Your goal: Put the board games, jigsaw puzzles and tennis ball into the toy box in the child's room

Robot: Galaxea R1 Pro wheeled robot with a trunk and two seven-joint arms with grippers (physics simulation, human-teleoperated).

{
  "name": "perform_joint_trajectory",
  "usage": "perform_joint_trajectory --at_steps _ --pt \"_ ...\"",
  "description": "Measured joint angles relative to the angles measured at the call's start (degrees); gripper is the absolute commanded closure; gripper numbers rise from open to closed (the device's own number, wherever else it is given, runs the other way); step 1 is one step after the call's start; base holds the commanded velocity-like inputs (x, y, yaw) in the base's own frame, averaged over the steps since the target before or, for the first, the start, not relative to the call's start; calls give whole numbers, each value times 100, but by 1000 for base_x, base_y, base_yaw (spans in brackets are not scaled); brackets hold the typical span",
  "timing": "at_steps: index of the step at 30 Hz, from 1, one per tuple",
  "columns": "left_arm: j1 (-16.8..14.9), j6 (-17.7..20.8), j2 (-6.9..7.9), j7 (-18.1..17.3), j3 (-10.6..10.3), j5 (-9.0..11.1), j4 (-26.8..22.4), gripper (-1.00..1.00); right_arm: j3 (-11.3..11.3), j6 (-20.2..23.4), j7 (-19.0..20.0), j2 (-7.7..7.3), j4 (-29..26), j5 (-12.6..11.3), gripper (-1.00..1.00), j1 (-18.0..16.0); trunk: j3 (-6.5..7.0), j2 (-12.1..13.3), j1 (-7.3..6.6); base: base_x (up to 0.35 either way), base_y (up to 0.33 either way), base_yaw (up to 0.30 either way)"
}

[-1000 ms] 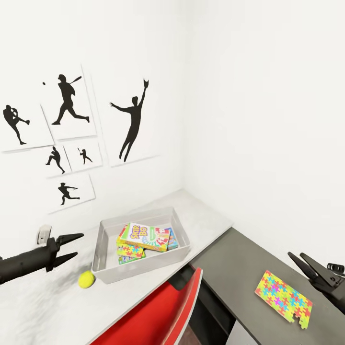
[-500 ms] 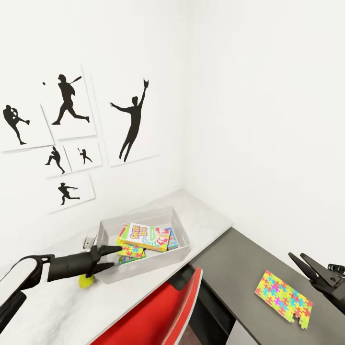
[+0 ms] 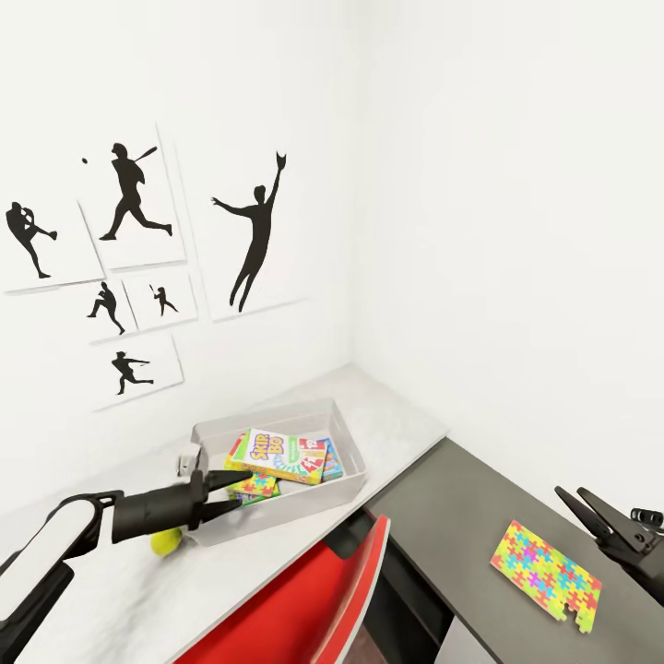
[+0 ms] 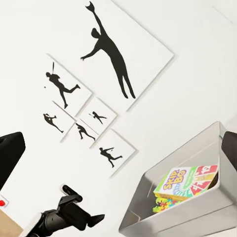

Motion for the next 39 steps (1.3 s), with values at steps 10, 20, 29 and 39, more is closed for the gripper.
perform_joint_trajectory --at_steps 10,20,29,39 --pt "19 4 51 -429 -25 -107 -13 -100 -1 -8 5 11 3 -7 -100 1 27 0 1 -30 6 -53" --pt "33 0 164 -471 10 -116 -18 -100 7 -6 6 14 3 -6 -100 1 107 0 0 -117 26 -142" --pt "48 -1 186 -480 22 -125 -19 -100 8 -6 2 14 3 0 -100 1 182 0 0 -8 1 -159" --pt "66 -1 192 -628 38 -162 -18 -100 8 -8 -3 19 3 -2 -100 0 262 -3 0 -5 0 -173"
